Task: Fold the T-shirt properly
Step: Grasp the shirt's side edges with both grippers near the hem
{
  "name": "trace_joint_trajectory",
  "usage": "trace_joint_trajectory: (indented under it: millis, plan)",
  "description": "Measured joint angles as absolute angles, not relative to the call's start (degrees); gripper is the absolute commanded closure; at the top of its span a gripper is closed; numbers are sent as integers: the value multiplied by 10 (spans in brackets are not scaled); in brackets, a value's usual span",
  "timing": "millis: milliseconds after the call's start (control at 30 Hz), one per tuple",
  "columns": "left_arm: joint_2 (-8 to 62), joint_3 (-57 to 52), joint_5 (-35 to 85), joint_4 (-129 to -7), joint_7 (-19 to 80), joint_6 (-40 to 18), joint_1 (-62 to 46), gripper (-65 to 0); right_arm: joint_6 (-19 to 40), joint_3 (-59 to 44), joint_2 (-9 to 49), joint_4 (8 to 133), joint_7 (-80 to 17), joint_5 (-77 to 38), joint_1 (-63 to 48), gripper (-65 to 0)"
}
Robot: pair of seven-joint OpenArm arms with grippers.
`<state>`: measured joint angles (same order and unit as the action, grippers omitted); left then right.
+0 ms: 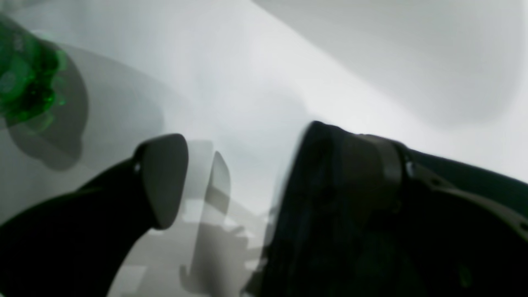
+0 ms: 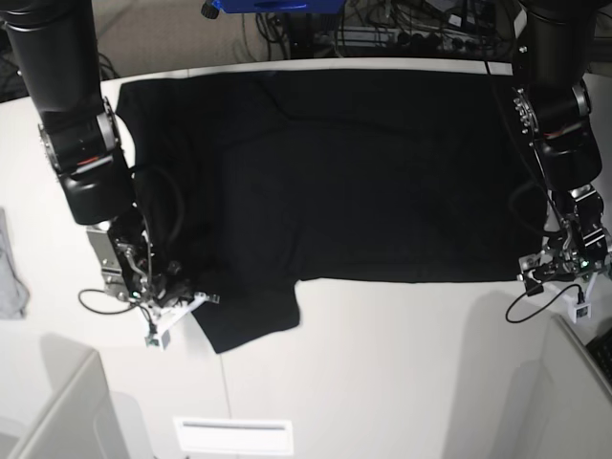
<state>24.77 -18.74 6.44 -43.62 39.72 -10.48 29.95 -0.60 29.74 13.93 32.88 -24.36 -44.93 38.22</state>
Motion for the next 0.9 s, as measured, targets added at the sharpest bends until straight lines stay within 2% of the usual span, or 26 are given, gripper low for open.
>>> trace_joint_trajectory:
  millis: [233, 667, 733, 900]
  plan:
    - [227, -187, 72, -396, 377, -103, 301, -550, -6, 297, 139, 329, -243, -449, 382, 0]
    - [233, -188, 69, -349, 377, -103, 328, -541, -6, 297, 139, 329, -242, -448, 382, 0]
    - [233, -188, 69, -349, 360, -104, 324, -472, -6, 297, 139, 329, -242, -448, 382, 0]
    - [232, -188, 71, -345, 333, -106, 318, -212, -6, 297, 139, 329, -242, -448, 382, 0]
